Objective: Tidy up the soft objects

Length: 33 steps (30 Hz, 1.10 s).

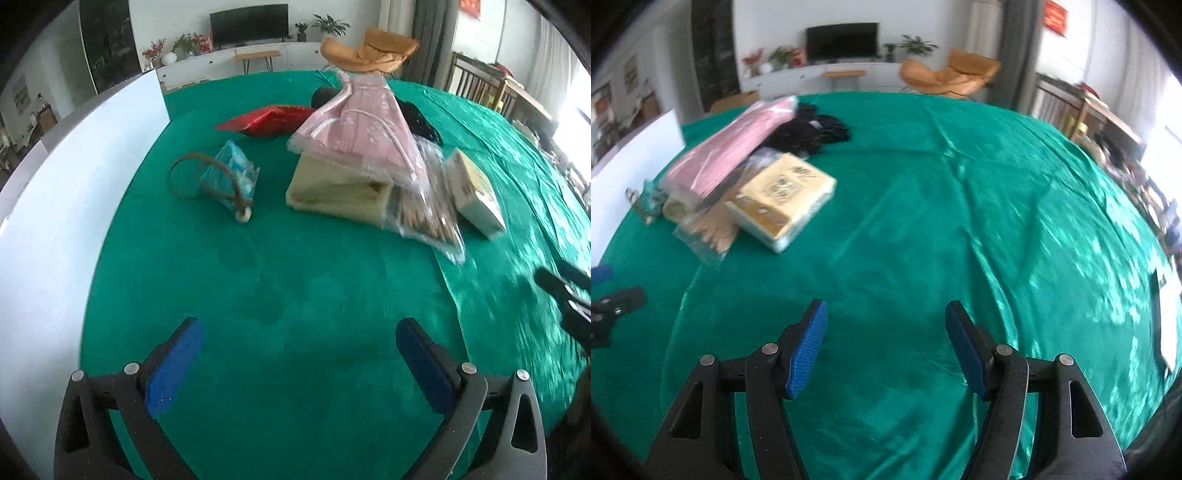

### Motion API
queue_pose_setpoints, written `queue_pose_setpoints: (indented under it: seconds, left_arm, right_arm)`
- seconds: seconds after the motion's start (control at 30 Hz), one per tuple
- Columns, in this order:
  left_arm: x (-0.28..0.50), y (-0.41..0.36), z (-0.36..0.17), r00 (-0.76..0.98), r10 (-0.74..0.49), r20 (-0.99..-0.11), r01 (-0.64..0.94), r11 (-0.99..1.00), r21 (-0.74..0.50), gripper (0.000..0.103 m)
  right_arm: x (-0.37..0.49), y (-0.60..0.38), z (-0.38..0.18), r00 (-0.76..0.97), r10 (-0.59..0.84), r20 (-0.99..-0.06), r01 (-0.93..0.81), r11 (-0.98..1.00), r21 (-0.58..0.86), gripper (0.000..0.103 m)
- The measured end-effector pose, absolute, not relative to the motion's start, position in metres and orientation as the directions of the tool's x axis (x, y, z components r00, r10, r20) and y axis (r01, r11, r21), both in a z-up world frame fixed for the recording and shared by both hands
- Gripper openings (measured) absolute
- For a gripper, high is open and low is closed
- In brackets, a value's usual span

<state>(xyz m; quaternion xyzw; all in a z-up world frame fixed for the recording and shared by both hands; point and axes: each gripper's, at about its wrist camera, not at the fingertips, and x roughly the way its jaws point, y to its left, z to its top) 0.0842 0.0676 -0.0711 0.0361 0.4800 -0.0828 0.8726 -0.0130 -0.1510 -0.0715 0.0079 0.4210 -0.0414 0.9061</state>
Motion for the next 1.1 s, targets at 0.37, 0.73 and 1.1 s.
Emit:
queue_pose_setpoints:
  seconds: [0.37, 0.73, 1.1]
  left_arm:
    - [0.111, 0.058, -0.083, 0.57, -0.112, -0.814, 0.174, 0.985, -0.013, 0.103]
    - [0.112, 0.059, -0.083, 0.57, -0.112, -0.814, 0.174, 0.985, -0.014, 0.103]
    - [0.112, 0.059, -0.083, 0.57, -0.111, -0.814, 0.173, 0.985, -0.014, 0.103]
  right_arm:
    - [-0.015, -0.158, -0.081, 0.634, -0.06, -0.771, 0.112, 0.994, 0.015, 0.071]
    - [-0.018, -0.159, -0.082, 0.633, -0.068, -0.771, 0.112, 0.994, 0.004, 0.075]
    - [-0.018, -0.159, -0.082, 0.633, -0.068, -0.771, 0.112, 0.994, 0.004, 0.076]
